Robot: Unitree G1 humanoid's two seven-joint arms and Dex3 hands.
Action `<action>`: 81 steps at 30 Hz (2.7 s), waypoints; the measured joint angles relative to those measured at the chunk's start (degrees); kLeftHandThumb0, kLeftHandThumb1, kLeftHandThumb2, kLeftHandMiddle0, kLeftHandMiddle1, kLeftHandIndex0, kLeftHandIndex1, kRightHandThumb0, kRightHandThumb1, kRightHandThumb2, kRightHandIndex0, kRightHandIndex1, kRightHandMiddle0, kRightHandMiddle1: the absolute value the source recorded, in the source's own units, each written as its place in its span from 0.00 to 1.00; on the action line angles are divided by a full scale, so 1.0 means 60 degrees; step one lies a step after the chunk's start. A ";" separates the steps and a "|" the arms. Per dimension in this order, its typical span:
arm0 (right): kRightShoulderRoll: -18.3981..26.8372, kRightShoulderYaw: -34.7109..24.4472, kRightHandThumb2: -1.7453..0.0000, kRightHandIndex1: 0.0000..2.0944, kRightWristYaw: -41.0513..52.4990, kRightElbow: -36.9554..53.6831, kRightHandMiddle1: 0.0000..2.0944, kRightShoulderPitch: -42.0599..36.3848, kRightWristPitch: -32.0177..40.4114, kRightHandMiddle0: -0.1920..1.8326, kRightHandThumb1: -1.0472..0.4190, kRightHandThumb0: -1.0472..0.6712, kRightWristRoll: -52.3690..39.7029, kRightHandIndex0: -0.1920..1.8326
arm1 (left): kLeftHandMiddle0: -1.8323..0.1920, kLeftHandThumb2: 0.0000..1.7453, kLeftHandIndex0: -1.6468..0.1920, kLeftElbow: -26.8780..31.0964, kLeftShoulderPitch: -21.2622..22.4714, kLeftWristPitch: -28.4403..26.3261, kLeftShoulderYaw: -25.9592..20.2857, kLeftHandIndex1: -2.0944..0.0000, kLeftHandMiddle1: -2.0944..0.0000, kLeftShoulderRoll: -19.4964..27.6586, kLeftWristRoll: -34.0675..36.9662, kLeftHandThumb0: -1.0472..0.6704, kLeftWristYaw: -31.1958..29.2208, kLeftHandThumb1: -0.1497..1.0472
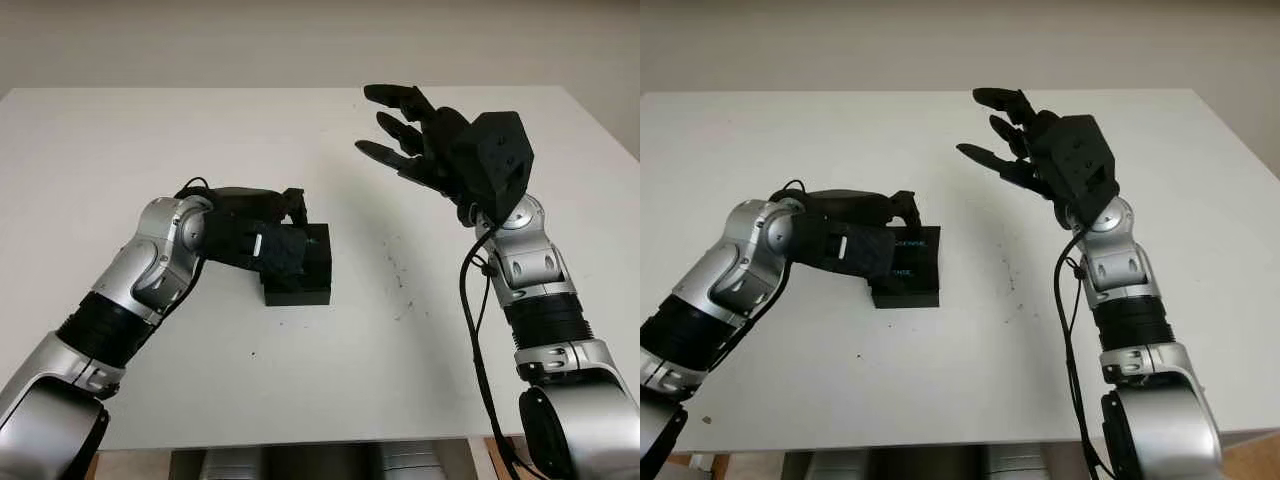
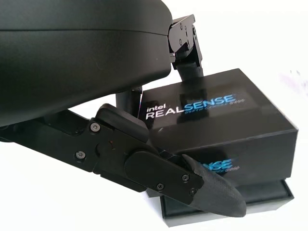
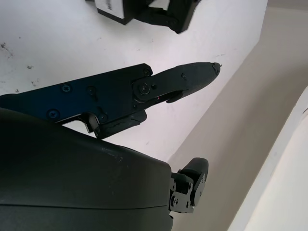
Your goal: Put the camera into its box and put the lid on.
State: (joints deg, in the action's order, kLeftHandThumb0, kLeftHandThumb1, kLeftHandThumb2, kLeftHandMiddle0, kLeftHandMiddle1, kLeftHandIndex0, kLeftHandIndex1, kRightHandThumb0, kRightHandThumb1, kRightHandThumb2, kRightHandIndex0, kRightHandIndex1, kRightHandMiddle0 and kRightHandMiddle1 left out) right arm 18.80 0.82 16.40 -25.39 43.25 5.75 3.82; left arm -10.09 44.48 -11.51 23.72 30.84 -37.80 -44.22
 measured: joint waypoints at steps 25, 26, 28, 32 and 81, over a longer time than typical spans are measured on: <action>-0.0047 0.0008 0.95 0.02 0.0101 -0.0226 0.34 0.0066 0.0021 0.00 0.00 0.25 -0.0045 0.16 | 0.85 0.04 0.86 0.1951 -0.0448 -0.1479 -0.0058 0.11 0.01 0.0257 -0.0570 0.46 -0.0659 1.00; -0.0053 0.0008 0.95 0.02 0.0101 -0.0241 0.34 0.0071 0.0021 0.00 0.00 0.25 -0.0048 0.16 | 0.84 0.04 0.86 0.2059 -0.0547 -0.1556 -0.0055 0.10 0.00 0.0259 -0.0613 0.46 -0.0756 1.00; -0.0070 0.0008 0.95 0.02 0.0108 -0.0283 0.33 0.0081 0.0011 0.00 0.00 0.24 -0.0063 0.15 | 0.83 0.04 0.86 0.2234 -0.0680 -0.1606 -0.0054 0.08 0.00 0.0280 -0.0665 0.46 -0.0846 1.00; -0.0106 0.0013 0.94 0.02 0.0130 -0.0300 0.33 0.0093 -0.0003 0.00 0.00 0.24 -0.0070 0.16 | 0.75 0.05 0.96 0.2479 -0.0776 -0.1683 -0.0051 0.01 0.00 0.0318 -0.0768 0.48 -0.0988 1.00; -0.0213 0.0070 0.96 0.02 0.0000 -0.0168 0.24 0.0039 0.0071 0.07 0.00 0.26 -0.0080 0.17 | 0.80 0.04 0.93 0.0766 -0.0623 -0.0938 0.0129 0.07 0.00 -0.0453 -0.0744 0.47 0.0393 1.00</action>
State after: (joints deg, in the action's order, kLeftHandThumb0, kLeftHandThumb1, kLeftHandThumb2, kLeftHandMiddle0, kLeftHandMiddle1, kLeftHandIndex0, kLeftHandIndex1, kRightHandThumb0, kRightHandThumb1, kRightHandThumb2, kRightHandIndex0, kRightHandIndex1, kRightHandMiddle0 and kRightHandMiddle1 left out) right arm 17.52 1.24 16.40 -26.40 43.48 6.18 3.34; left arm -5.49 40.74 -17.14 24.50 28.12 -42.26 -41.86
